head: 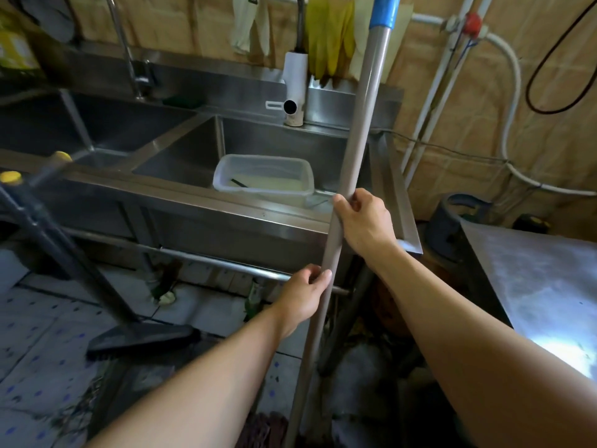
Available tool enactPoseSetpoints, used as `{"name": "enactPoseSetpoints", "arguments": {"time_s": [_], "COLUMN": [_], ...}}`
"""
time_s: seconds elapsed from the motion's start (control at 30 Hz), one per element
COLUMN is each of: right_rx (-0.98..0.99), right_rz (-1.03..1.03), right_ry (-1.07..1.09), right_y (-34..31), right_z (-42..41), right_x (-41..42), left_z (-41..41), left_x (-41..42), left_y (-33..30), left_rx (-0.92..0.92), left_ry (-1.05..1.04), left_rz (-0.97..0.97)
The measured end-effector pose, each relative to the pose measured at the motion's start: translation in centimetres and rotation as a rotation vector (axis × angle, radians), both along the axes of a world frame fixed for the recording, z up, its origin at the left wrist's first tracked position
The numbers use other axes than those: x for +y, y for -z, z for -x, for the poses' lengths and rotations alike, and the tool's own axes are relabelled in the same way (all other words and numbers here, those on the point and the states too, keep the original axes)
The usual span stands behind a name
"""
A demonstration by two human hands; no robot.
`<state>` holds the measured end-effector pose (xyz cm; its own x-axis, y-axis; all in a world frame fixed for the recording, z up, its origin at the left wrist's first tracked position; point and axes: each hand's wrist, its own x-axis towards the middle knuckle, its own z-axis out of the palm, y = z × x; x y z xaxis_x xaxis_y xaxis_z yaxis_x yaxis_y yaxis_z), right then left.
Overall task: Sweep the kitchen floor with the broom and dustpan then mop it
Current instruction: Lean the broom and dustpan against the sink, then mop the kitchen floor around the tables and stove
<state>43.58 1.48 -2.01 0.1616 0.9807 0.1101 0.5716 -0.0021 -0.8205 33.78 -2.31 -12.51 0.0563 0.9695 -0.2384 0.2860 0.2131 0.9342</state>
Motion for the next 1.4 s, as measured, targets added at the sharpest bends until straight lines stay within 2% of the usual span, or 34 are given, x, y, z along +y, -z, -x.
{"name": "enactPoseSetpoints", "arguments": {"time_s": [0.23, 0.87, 1.13, 1.4], "right_rx": [0.020, 0.003, 0.078, 0.123], "right_rz": [-0.006, -0.186, -0.181, -0.171], "right_ry": [-0.045, -0.237, -0.365, -0.565], "right_y": [-2.4, -23.7, -29.8, -32.1], "right_z": [1.9, 12.1, 20.2, 31.0], "right_x": [-3.9, -13.7, -17.5, -21.0], "left_z": [1.9, 10.9, 18.9, 29.7], "left_x": [-4.3, -13.1, -18.4, -23.0], "left_y": [-2.1, -21.3, -27.3, -28.9], "left_rx": [0.018, -0.139, -0.145, -0.148], "left_ry": [-0.027, -0.100, -0.225, -0.410], "left_rz": [-0.017, -0.162, -0.222, -0.203]}}
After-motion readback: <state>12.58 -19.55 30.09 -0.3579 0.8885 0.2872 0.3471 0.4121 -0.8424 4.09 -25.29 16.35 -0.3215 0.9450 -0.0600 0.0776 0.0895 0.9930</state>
